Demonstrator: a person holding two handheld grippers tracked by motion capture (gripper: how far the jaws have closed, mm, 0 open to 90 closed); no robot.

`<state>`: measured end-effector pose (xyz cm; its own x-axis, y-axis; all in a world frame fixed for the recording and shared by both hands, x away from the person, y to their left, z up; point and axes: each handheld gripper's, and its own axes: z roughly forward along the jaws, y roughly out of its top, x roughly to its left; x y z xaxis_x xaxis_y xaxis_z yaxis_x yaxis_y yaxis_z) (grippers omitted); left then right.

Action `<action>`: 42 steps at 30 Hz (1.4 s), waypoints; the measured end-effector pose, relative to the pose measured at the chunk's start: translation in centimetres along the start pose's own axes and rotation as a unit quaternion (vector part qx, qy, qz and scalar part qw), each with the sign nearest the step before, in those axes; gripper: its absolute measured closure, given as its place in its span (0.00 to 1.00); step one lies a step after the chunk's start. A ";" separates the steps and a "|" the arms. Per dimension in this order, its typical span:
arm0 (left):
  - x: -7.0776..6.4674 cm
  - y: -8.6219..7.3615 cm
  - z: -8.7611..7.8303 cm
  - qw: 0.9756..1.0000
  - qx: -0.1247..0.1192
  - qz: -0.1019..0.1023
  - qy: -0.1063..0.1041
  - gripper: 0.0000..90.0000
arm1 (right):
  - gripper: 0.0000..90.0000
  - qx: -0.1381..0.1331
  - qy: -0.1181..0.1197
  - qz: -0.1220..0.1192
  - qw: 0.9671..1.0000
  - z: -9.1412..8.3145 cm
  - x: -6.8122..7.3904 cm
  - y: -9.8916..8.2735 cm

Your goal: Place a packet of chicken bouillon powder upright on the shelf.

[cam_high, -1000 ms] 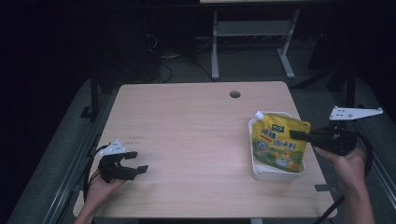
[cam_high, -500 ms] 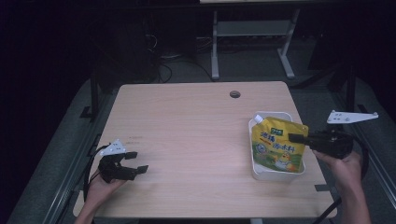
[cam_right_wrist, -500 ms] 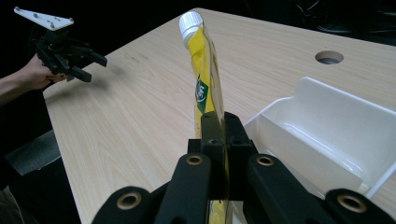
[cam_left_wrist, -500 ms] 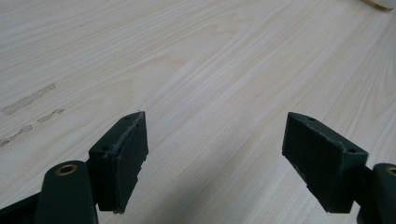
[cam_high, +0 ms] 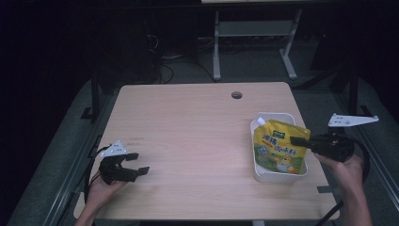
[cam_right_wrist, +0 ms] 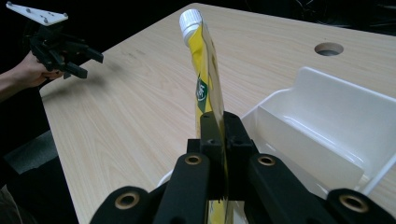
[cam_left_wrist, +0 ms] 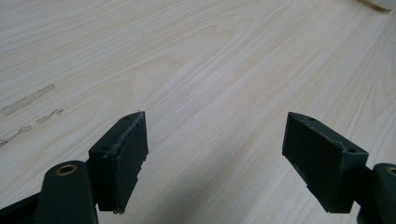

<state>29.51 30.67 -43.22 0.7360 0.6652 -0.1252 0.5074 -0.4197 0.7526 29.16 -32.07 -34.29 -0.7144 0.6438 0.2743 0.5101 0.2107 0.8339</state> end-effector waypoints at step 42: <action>-0.2 0.0 0.3 1.000 0.004 0.003 -0.001 0.24 | 0.78 -0.035 -0.010 0.054 0.998 -1.6 -1.3 -3.1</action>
<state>29.50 30.37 -43.32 0.7402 0.6614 -0.1214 0.5063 -0.4293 0.7479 27.75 -34.77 -36.45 -0.6466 0.6754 0.3547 0.5486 0.0887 0.8314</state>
